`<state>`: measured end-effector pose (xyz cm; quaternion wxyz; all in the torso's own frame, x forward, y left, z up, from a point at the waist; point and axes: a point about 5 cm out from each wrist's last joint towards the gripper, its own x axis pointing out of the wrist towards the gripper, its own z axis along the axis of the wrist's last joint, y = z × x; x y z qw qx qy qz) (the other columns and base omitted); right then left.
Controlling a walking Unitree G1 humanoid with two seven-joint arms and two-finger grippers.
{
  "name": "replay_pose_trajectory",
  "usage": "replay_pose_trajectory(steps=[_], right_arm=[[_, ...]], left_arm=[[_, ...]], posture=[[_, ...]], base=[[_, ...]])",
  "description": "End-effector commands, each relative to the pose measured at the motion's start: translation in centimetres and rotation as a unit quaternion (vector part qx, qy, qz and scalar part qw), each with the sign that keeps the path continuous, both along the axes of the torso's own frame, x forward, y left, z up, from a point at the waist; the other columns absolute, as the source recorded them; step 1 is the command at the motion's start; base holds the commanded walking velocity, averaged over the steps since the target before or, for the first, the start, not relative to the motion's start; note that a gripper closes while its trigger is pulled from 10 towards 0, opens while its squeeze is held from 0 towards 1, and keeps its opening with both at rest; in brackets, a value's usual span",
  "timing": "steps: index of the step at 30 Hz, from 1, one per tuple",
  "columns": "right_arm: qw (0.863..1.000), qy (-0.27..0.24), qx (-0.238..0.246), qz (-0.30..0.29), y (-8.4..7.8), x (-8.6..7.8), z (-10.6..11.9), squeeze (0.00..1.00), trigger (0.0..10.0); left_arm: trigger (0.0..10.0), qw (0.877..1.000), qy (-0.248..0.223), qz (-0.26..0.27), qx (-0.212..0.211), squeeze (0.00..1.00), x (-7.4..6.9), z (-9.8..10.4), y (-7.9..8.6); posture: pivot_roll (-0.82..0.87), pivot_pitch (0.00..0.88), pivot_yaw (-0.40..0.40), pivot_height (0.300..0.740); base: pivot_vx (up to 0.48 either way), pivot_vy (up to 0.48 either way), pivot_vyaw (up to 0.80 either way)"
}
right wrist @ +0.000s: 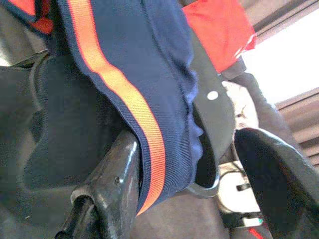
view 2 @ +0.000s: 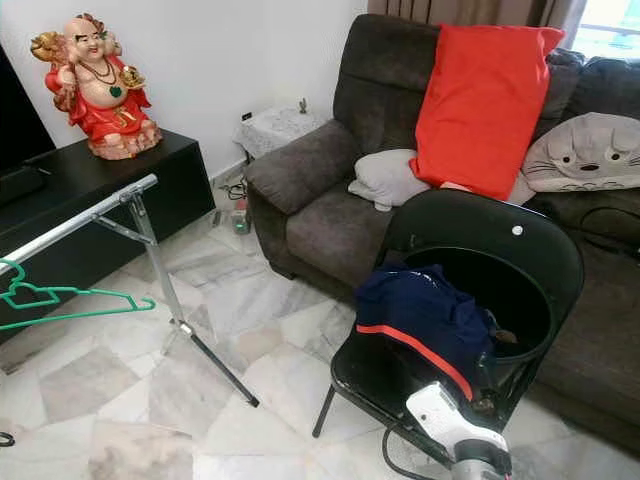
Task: Hang hanger
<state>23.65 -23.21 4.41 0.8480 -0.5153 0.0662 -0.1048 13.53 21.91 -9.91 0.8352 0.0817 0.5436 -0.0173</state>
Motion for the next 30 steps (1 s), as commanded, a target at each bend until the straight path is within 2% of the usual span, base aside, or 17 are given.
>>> replay_pose_trajectory(steps=[1,5,8,9,13,19,23,30], right_arm=[[0.999,-0.032,-0.015,-0.006,-0.2,0.1,1.1,0.0,10.0],[0.998,-0.041,-0.022,-0.036,-0.8,0.0,1.3,0.0,10.0],[0.998,-0.023,-0.011,-0.05,-1.1,-0.2,0.7,0.0,10.0],[0.998,-0.002,0.004,-0.055,-1.2,-0.4,0.0,0.0,10.0],[0.998,0.022,0.009,-0.06,-1.2,-0.7,-0.8,0.0,10.0],[0.998,0.038,0.022,-0.055,-1.0,-0.7,-1.4,0.0,10.0],[0.999,0.0,0.017,-0.034,-0.7,0.5,-0.3,0.0,10.0],[1.0,-0.016,0.011,-0.017,-0.4,2.0,0.5,0.0,10.0]], left_arm=[[10.0,1.0,0.007,0.007,0.001,0.0,-0.2,-0.1,0.2],[10.0,1.0,0.007,0.007,0.001,0.0,-0.2,-0.1,0.2],[10.0,1.0,0.007,0.007,0.001,0.0,-0.2,-0.1,0.2],[10.0,1.0,0.007,0.006,0.001,0.0,-0.2,0.0,0.2],[10.0,1.0,0.007,0.005,0.002,0.0,-0.2,0.0,0.2],[10.0,1.0,0.007,0.004,0.002,0.0,-0.2,0.0,0.2],[10.0,1.0,0.007,0.005,0.003,0.0,-0.2,0.0,0.3],[10.0,1.0,0.007,0.005,0.003,0.0,-0.1,0.0,0.3]], posture=[[-0.13,0.0,0.05,0.74],[-0.13,0.0,0.049,0.74],[-0.13,0.0,0.049,0.74],[-0.13,0.0,0.051,0.74],[-0.13,0.0,0.051,0.74],[-0.13,0.0,0.054,0.74],[-0.13,0.0,0.057,0.74],[-0.12,0.0,0.06,0.74]], base=[[0.0,0.0,0.0],[0.0,0.0,0.0],[0.0,0.0,0.0],[0.0,0.0,0.0],[0.0,0.0,0.0],[0.0,0.0,0.0],[0.0,0.0,0.0],[0.0,0.0,0.0]])
